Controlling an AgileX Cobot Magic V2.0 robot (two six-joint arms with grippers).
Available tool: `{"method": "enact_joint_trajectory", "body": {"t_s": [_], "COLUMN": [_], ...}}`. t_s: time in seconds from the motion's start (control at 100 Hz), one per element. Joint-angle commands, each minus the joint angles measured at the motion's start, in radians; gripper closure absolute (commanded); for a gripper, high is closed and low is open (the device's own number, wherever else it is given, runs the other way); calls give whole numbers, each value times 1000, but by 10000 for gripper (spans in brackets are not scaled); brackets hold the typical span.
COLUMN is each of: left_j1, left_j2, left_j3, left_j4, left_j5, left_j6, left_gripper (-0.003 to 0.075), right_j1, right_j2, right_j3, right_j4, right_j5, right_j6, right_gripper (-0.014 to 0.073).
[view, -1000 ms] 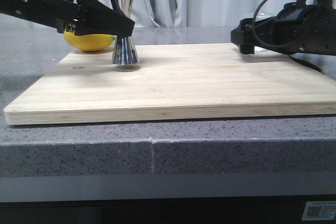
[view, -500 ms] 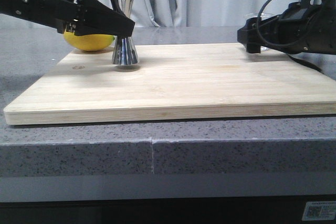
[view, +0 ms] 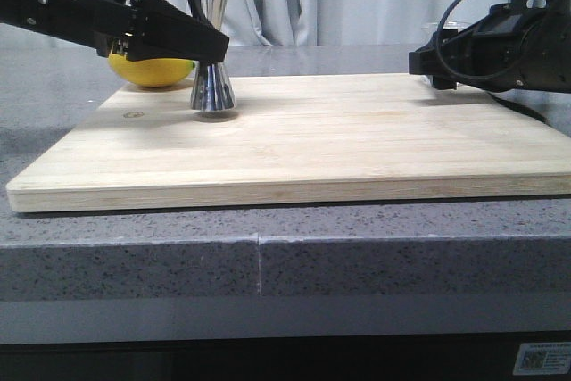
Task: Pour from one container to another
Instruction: 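Close the right gripper around the glass beaker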
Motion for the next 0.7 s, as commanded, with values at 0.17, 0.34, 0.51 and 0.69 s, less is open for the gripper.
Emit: {"method": "enact_joint_trajectory", "body": {"t_s": [0.17, 0.34, 0.51, 0.69], "left_j1": [-8, -8, -8, -8], "left_j2": [-43, -43, -43, -43], "left_j3": [-32, -32, -32, -32], "left_j4": [-69, -69, -69, -69], "left_j5": [53, 53, 53, 53], "left_j6": [-10, -10, -10, -10], "left_gripper": [627, 627, 627, 627], "right_j1": [-5, -5, -5, -5], "right_j2": [-41, -41, -41, -41], "right_j3": [-25, -25, -25, -25], "right_j4": [-35, -38, -38, -38], "right_j5": [-86, -86, -86, -86], "right_j6": [-2, -2, -2, -2], "right_gripper": [169, 170, 248, 304]}}
